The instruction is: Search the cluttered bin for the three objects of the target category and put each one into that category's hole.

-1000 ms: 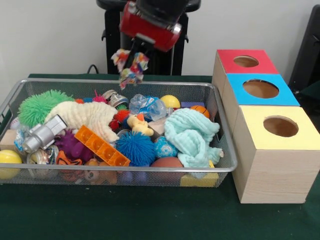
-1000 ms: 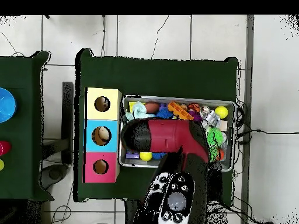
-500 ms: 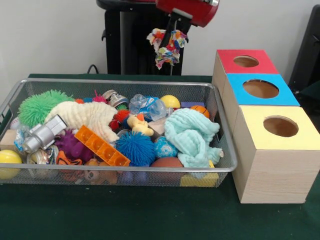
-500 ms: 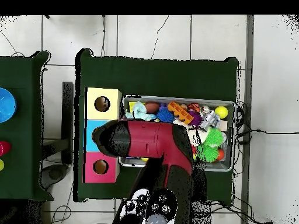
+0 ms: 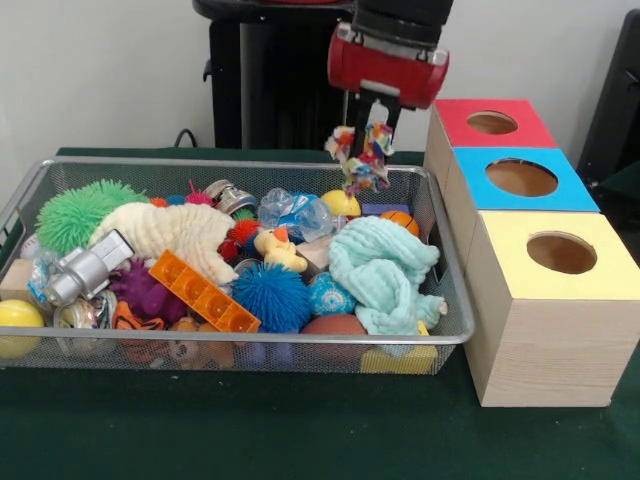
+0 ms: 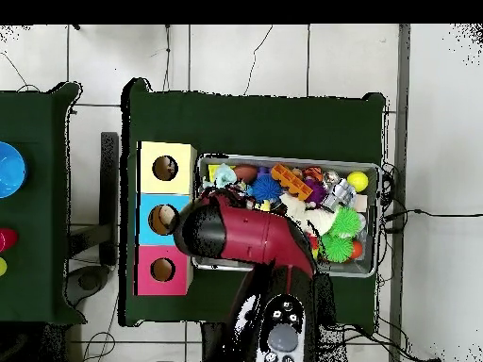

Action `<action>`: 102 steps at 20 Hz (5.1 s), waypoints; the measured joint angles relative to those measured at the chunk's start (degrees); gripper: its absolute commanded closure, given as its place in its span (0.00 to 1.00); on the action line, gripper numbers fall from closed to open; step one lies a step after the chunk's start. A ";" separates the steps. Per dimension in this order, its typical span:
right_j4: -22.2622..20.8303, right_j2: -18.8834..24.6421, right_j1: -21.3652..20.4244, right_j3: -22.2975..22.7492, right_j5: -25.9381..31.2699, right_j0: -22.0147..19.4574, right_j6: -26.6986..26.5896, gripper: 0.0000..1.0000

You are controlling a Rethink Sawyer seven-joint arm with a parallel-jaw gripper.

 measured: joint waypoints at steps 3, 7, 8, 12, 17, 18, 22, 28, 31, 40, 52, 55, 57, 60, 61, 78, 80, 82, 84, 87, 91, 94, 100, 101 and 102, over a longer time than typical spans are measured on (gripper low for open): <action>2.42 4.66 0.87 3.46 -7.17 -3.66 0.00 1.00; 4.54 12.95 2.64 8.37 -15.52 -9.48 0.00 1.00; 4.97 14.94 3.04 9.48 -16.84 -10.76 0.00 1.00; 6.48 21.23 3.83 13.09 -18.06 -14.14 0.00 1.00; 10.47 24.87 2.10 16.84 -16.66 -14.43 0.06 1.00; 11.31 24.68 1.42 17.07 -15.84 -14.00 0.06 1.00; 14.70 23.10 -1.77 17.48 -11.21 -11.55 0.11 1.00; 17.46 20.59 -5.25 17.48 -4.84 -8.53 0.19 1.00; 18.05 19.75 -6.18 17.50 -2.72 -7.29 0.19 1.00; 19.20 19.37 -7.14 17.48 2.33 -3.64 0.19 1.00; 19.51 19.38 -3.50 12.72 2.44 -5.00 0.19 1.00; 19.51 19.29 -2.10 10.23 2.44 -5.53 0.19 1.00; 19.50 19.07 -1.86 9.19 2.53 -5.51 0.19 1.00; 19.40 18.69 -1.82 7.07 2.59 -5.45 0.19 1.00; 19.35 18.51 -1.80 6.03 2.64 -5.43 0.19 1.00; 19.28 18.47 0.16 -0.19 1.72 -5.12 0.19 1.00; 19.26 19.21 1.61 -0.20 -0.09 -6.16 0.19 1.00; 19.04 19.75 2.49 -0.18 -1.34 -6.87 0.19 1.00; 17.91 20.87 4.19 -0.11 -4.18 -8.39 0.19 1.00; 15.64 22.69 6.15 -0.01 -8.35 -10.44 0.19 1.00; 13.59 24.57 6.29 0.06 -10.79 -11.84 0.19 1.00; 12.66 25.16 6.31 0.06 -11.42 -12.13 0.19 1.00; 11.68 25.13 6.00 0.12 -11.85 -11.70 0.19 1.00; 11.67 25.04 5.92 0.14 -11.85 -11.43 0.19 1.00; 11.67 24.97 5.86 0.17 -11.84 -11.17 0.19 1.00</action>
